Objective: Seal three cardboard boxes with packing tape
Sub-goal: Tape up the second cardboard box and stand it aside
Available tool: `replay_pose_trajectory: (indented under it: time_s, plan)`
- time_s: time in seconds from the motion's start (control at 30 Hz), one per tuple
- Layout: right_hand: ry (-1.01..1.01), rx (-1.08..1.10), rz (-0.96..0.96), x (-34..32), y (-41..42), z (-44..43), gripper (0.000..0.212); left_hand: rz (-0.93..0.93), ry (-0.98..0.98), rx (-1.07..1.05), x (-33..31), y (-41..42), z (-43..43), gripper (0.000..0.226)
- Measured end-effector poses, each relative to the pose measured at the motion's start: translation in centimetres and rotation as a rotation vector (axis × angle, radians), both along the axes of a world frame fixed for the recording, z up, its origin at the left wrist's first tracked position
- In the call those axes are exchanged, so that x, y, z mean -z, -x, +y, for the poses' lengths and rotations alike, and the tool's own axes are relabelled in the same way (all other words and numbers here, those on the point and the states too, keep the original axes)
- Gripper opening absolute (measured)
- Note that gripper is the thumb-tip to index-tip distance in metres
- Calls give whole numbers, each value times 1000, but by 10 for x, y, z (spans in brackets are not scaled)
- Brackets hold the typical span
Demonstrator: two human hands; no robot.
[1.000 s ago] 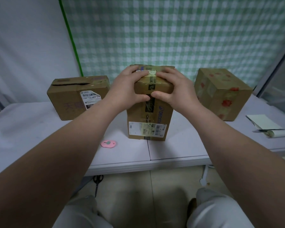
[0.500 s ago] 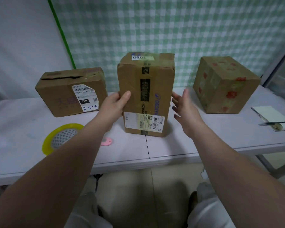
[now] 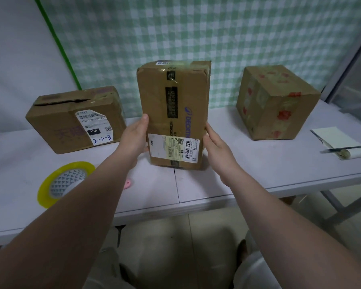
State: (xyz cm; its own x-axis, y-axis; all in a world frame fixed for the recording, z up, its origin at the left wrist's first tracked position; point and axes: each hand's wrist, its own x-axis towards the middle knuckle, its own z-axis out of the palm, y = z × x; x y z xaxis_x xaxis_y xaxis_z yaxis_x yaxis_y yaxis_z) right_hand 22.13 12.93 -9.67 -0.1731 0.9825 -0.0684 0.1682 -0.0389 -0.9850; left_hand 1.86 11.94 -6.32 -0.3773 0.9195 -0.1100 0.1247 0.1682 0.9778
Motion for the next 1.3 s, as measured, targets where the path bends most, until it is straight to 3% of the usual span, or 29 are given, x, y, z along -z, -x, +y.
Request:
replay_pose_trajectory:
  time_s: [0.37,0.57,0.7,0.83,0.9,1.03,1.17,1.3]
  plan:
    - [-314,41,-281,-24,-6,-3,53,-17,34,-23,-11,-14,6,38]
    - [-214,182,-189,-36,-28,9,27,-27,57,191,-14,-33,0,37]
    - [-20,269,-55,-33,-50,25,55,-219,131,421,-18,-57,-4,42]
    - [-49,324,-57,-32,-66,38,52,-283,125,424,-11,-81,3,29]
    - [-147,339,-181,-35,-68,43,46,-327,82,305,-8,-97,13,26]
    - [-451,225,-711,-38,-61,51,53,-420,58,196,-6,-125,36,31]
    - [-438,78,-1101,-32,-59,65,60,-420,152,271,0,-136,58,36]
    - [-428,34,-1231,-22,-58,82,63,-287,180,334,3,-136,72,30]
